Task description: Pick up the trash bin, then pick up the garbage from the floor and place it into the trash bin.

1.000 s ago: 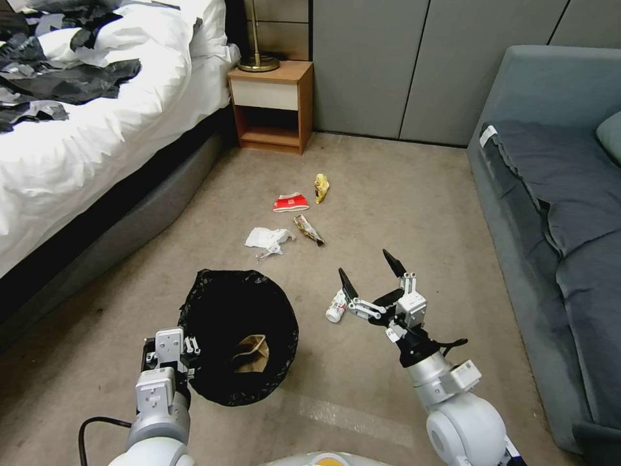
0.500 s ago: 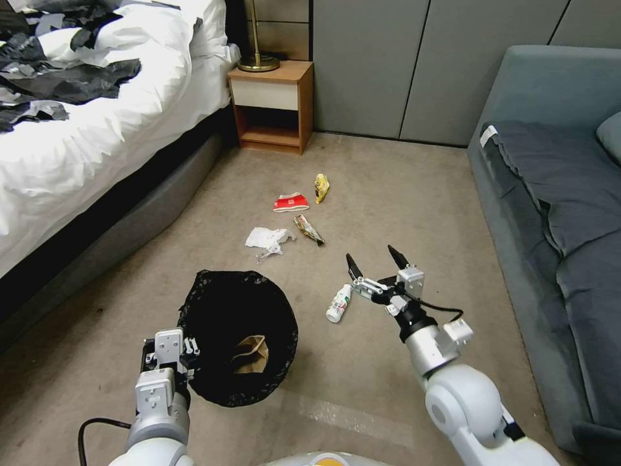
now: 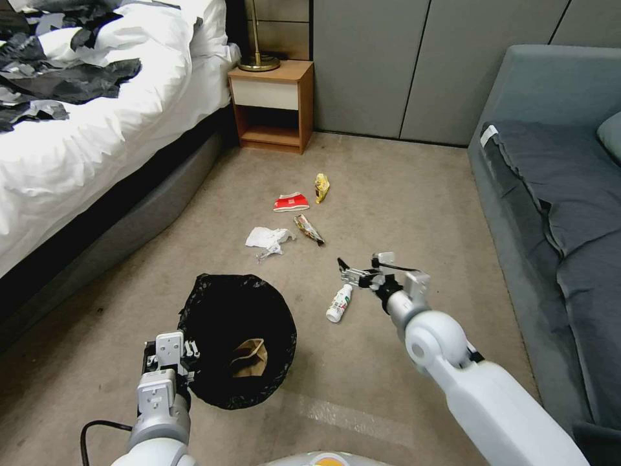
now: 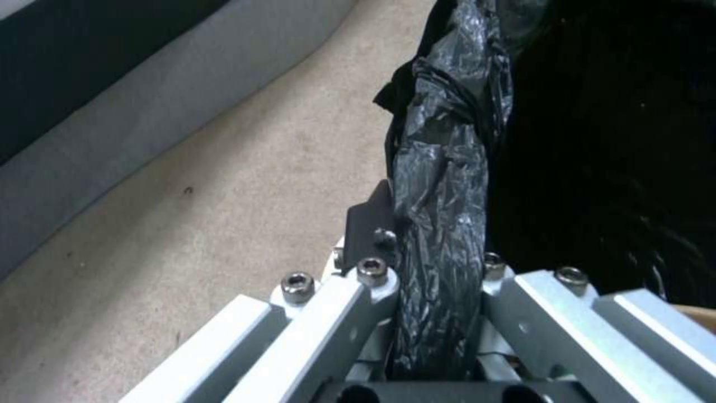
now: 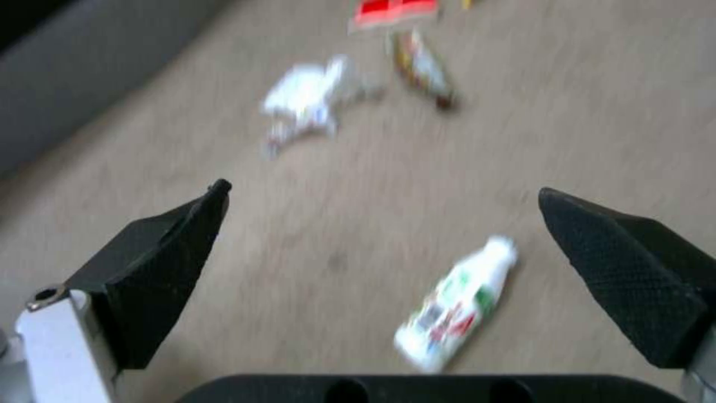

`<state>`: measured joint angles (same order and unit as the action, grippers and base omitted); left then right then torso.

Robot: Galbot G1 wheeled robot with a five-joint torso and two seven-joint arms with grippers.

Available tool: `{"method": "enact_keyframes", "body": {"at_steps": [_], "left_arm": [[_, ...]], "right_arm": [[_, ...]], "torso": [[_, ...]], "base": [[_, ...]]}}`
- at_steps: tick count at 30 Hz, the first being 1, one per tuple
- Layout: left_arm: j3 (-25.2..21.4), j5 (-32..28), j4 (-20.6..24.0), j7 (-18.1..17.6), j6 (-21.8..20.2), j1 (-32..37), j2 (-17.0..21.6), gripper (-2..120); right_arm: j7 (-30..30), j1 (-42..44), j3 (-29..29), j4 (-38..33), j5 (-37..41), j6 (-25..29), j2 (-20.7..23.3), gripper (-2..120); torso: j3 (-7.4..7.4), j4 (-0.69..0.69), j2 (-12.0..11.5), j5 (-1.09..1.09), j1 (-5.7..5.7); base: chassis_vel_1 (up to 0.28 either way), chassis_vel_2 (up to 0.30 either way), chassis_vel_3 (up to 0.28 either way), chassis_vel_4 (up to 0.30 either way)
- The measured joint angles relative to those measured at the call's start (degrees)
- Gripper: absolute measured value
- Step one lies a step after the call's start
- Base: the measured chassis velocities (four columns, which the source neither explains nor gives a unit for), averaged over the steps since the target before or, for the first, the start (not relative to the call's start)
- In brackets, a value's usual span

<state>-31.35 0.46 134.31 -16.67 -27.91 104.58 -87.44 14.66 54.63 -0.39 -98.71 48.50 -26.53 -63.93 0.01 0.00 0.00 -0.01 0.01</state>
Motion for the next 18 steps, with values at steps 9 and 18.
{"method": "enact_keyframes", "body": {"at_steps": [9, 18], "left_arm": [[0.19, 0.16, 0.06, -0.04, 0.12, 0.32, -0.45, 3], [-0.08, 0.29, 0.37, -0.05, 0.58, 0.9, -0.58, 3]], "right_arm": [[-0.05, -7.34, -3.02, 13.38, 4.18, -11.42, -7.11, 100], [-3.03, -10.75, -3.37, 21.67, -0.42, -13.63, -10.04, 100]], "torso": [[0.0, 0.01, 0.0, 0.01, -0.01], [0.0, 0.0, 0.0, 0.0, 0.0]], "base": [[0.0, 0.0, 0.0, 0.0], [0.0, 0.0, 0.0, 0.0]]}}
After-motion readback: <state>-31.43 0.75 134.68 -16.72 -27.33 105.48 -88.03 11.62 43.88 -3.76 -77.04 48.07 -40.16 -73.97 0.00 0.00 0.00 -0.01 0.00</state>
